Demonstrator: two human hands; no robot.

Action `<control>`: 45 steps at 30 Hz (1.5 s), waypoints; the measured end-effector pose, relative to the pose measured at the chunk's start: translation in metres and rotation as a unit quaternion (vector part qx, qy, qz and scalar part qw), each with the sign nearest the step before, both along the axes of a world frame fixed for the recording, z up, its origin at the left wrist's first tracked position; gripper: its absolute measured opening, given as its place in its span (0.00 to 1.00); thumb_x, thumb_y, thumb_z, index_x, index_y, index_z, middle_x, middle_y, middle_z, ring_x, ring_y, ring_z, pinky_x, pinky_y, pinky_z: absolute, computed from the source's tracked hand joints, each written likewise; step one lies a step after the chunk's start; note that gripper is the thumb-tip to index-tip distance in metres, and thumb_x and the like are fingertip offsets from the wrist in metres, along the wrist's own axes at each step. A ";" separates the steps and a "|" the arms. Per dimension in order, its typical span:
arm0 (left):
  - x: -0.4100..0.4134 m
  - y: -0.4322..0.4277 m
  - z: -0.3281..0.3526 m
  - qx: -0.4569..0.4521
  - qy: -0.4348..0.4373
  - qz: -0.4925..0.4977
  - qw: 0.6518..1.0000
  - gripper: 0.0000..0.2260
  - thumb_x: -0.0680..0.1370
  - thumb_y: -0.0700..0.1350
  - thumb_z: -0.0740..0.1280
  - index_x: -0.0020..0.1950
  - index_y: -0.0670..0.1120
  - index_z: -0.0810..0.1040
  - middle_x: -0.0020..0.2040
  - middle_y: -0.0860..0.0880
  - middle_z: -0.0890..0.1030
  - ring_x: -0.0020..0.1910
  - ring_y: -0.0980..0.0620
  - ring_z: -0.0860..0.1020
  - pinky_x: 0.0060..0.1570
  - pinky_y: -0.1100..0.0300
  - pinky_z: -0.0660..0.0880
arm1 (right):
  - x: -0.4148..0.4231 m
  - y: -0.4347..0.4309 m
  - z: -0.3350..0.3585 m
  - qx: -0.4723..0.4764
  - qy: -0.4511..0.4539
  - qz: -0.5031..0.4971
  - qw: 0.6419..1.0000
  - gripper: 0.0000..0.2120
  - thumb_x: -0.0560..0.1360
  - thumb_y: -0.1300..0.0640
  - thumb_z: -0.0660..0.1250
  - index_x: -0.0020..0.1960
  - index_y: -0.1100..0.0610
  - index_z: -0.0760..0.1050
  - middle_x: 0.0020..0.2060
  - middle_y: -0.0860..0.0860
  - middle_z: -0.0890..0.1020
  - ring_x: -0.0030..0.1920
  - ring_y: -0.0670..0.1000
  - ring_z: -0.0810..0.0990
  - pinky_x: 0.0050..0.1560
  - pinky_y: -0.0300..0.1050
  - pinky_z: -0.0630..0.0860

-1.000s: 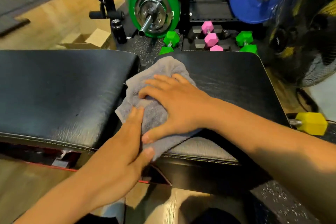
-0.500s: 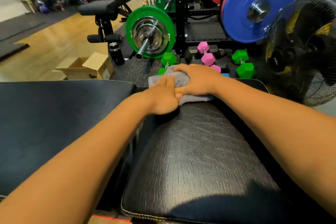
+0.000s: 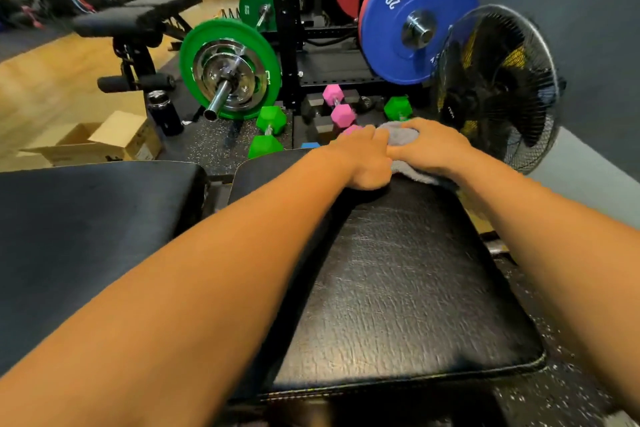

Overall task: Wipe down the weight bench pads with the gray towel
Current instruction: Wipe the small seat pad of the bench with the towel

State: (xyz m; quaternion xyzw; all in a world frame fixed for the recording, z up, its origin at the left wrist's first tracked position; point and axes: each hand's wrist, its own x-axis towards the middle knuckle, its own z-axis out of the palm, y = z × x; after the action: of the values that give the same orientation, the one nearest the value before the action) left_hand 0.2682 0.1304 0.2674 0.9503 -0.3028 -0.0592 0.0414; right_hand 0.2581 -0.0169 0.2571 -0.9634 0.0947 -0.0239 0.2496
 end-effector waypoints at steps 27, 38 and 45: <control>-0.280 0.101 -0.050 -0.260 -0.022 -0.009 0.965 0.20 0.80 0.55 0.51 0.71 0.53 0.60 0.72 0.51 0.68 0.73 0.53 0.63 0.72 0.58 0.57 | -0.282 0.079 -0.009 -0.232 -0.126 0.129 0.956 0.46 0.49 0.40 0.74 0.65 0.49 0.68 0.63 0.60 0.72 0.63 0.63 0.68 0.62 0.63 0.61; -0.261 0.193 -0.032 -0.281 0.012 0.217 0.935 0.30 0.72 0.48 0.57 0.74 0.54 0.55 0.62 0.57 0.72 0.53 0.60 0.74 0.51 0.73 0.69 | -0.187 0.195 0.019 -0.256 -0.011 0.401 0.880 0.55 0.59 0.31 0.71 0.76 0.46 0.47 0.77 0.59 0.46 0.76 0.62 0.42 0.72 0.67 0.40; -0.160 0.202 -0.020 -0.345 0.030 0.276 0.897 0.15 0.77 0.40 0.62 0.63 0.45 0.68 0.55 0.44 0.80 0.43 0.53 0.75 0.32 0.70 0.65 | -0.077 0.214 0.021 -0.245 0.019 0.415 0.876 0.48 0.59 0.26 0.67 0.74 0.37 0.55 0.78 0.50 0.52 0.76 0.54 0.48 0.73 0.61 0.42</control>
State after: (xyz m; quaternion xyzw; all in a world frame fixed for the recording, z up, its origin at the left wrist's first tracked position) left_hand 0.1083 0.3320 0.2477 0.9195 -0.0283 0.0346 0.3904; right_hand 0.1811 0.1967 0.2781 -0.9448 -0.3181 0.0780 -0.0089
